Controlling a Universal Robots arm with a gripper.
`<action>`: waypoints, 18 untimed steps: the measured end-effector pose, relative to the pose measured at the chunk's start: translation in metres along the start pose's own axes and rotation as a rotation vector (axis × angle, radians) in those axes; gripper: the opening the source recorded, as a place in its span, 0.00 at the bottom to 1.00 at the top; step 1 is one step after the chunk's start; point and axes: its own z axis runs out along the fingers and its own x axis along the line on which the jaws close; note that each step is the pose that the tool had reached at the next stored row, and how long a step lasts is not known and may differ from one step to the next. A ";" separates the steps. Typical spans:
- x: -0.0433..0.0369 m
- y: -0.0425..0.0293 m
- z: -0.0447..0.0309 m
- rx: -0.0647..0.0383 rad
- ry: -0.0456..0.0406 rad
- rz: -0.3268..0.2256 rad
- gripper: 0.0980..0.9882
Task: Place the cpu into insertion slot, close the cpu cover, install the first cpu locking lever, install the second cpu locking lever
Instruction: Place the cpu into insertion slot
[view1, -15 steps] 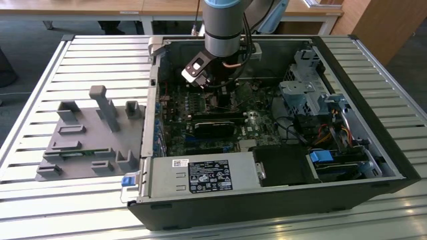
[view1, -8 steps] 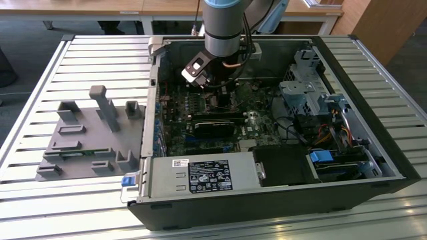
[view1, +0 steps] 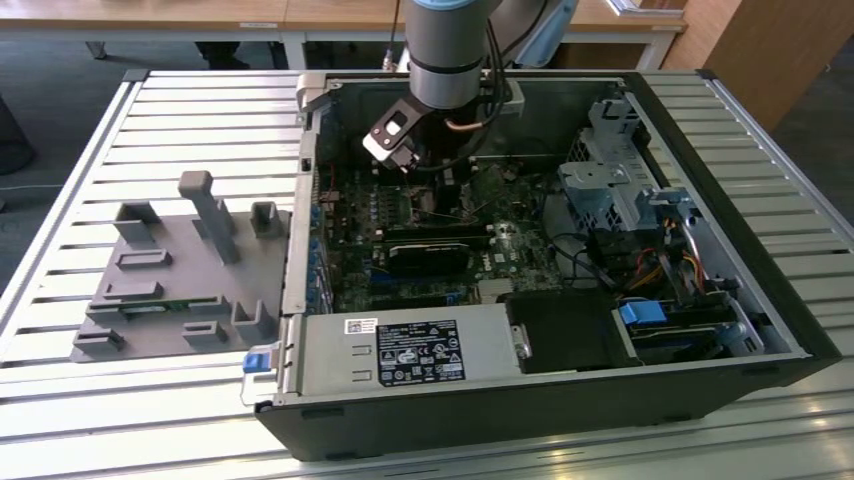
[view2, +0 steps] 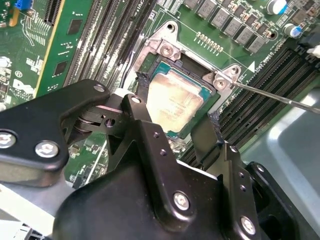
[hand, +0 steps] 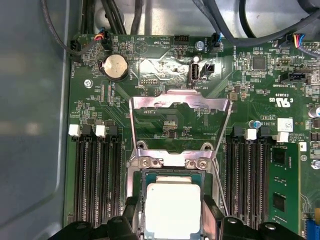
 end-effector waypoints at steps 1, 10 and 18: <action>-0.0001 0.0001 -0.0012 0.000 0.0000 0.000 0.58; -0.0029 0.0003 -0.0061 0.000 -0.0002 0.000 0.29; -0.0037 0.0003 -0.0072 0.000 -0.0003 0.000 0.01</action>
